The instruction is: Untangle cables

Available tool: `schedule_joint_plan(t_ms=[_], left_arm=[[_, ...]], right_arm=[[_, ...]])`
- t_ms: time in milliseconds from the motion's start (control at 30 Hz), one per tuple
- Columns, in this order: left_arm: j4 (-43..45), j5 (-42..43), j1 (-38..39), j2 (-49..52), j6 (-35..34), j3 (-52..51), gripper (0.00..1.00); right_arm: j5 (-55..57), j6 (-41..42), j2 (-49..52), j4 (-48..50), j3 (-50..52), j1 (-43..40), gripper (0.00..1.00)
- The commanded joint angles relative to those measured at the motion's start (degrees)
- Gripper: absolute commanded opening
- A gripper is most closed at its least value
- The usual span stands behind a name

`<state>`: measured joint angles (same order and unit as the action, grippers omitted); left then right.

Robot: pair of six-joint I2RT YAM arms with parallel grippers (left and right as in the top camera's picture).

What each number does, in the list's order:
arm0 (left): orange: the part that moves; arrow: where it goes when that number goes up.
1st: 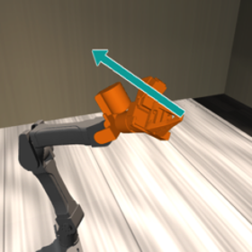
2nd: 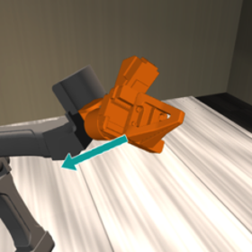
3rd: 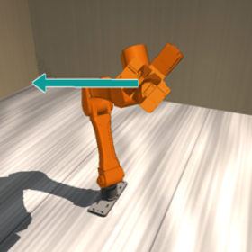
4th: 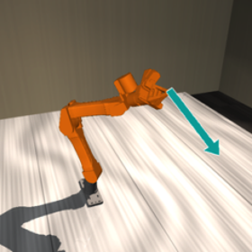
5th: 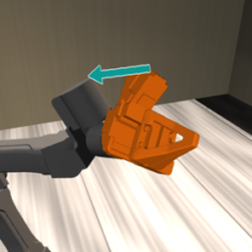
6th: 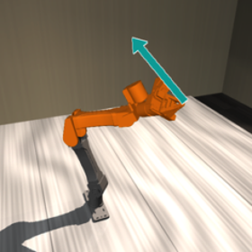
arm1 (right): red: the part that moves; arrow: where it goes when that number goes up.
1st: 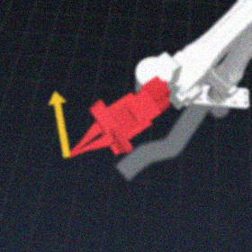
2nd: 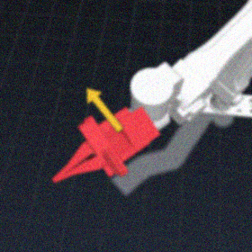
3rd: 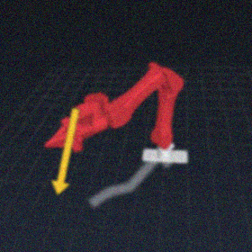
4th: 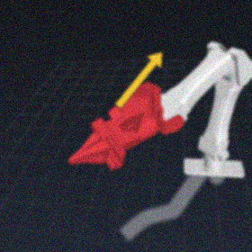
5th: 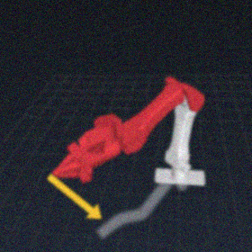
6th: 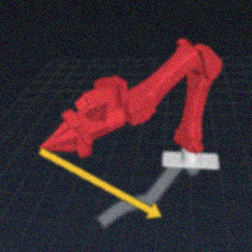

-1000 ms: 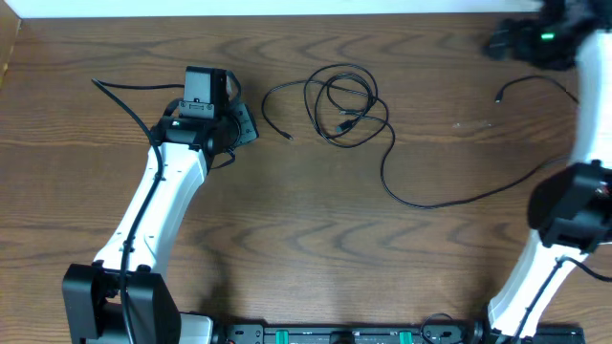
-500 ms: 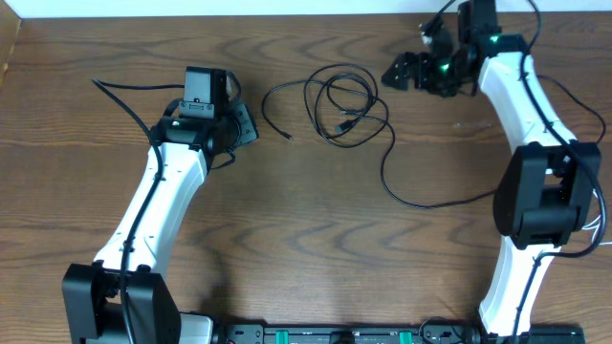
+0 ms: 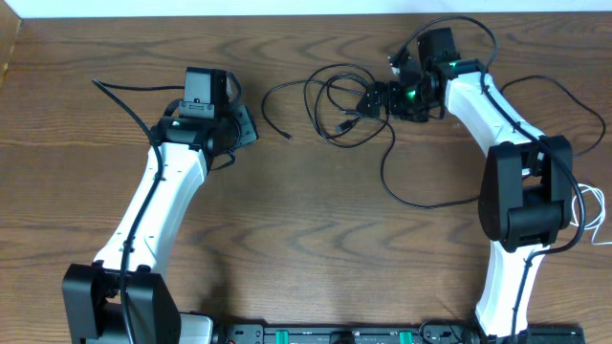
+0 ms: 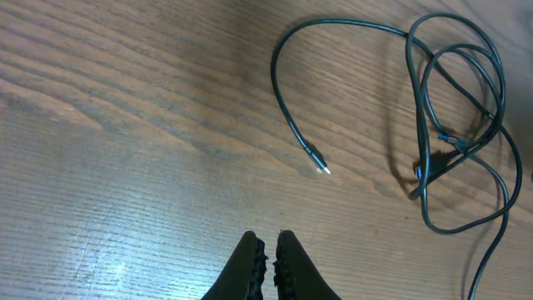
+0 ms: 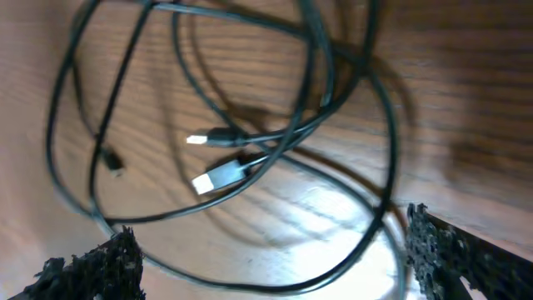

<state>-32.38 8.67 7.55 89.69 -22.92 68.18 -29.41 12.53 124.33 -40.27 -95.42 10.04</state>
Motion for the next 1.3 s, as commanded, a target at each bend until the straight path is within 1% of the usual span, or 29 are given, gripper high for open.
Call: schedule_joint_plan(t_ms=[0, 167, 300, 467, 567, 633, 667, 733, 767, 800, 833, 867, 900, 1100, 1267], left_arm=[[-0.17, -0.33, -0.07, 0.57, -0.28, 0.28, 0.08], [-0.13, -0.33, -0.07, 0.57, -0.31, 0.28, 0.08], [-0.15, -0.33, -0.07, 0.57, -0.31, 0.28, 0.08], [-0.17, -0.33, -0.07, 0.57, -0.28, 0.28, 0.08], [-0.17, -0.33, -0.07, 0.57, -0.28, 0.28, 0.08], [-0.15, -0.33, -0.07, 0.57, -0.28, 0.28, 0.08], [-0.15, -0.33, -0.07, 0.57, -0.28, 0.28, 0.08], [-0.15, -0.33, -0.07, 0.57, -0.28, 0.28, 0.08], [-0.15, -0.33, -0.07, 0.57, -0.28, 0.28, 0.08], [-0.17, -0.33, -0.07, 0.57, -0.28, 0.28, 0.08], [-0.17, -0.33, -0.07, 0.57, -0.28, 0.28, 0.08], [-0.17, -0.33, -0.07, 0.57, -0.28, 0.28, 0.08], [-0.20, -0.33, -0.07, 0.57, -0.28, 0.28, 0.08], [-0.72, -0.33, -0.07, 0.57, -0.28, 0.28, 0.08], [-0.79, -0.33, -0.07, 0.57, -0.28, 0.28, 0.08]], right_arm=[[4.46, 2.08, -1.38, 0.42, 0.35, -0.09, 0.99], [4.42, 2.78, -1.38, 1.38, 1.33, 0.59, 0.99], [4.42, 4.79, -1.36, 4.79, 3.98, 2.05, 0.99], [3.78, 9.49, -1.36, 10.32, 6.62, 2.82, 0.99], [2.01, 9.77, -1.36, 11.50, 6.69, 2.82, 0.99], [1.51, 9.81, -1.36, 11.56, 6.69, 2.86, 0.96], [1.38, 9.79, -1.36, 11.52, 6.71, 2.89, 0.91], [1.38, 9.77, -1.36, 11.67, 6.71, 3.26, 0.68], [1.33, 9.77, -1.36, 11.87, 6.71, 3.37, 0.51], [0.76, 9.77, -1.36, 12.33, 6.71, 3.54, 0.36], [-0.15, 9.77, -1.36, 12.92, 6.71, 3.58, 0.27], [-1.77, 9.77, -1.36, 13.94, 6.71, 3.63, 0.08], [-3.43, 10.25, -1.38, 15.32, 6.71, 3.61, 0.01], [-6.88, 11.23, -1.44, 16.90, 5.38, 3.34, 0.01], [-7.85, 11.02, -1.49, 12.90, -0.55, 3.34, 0.01]])
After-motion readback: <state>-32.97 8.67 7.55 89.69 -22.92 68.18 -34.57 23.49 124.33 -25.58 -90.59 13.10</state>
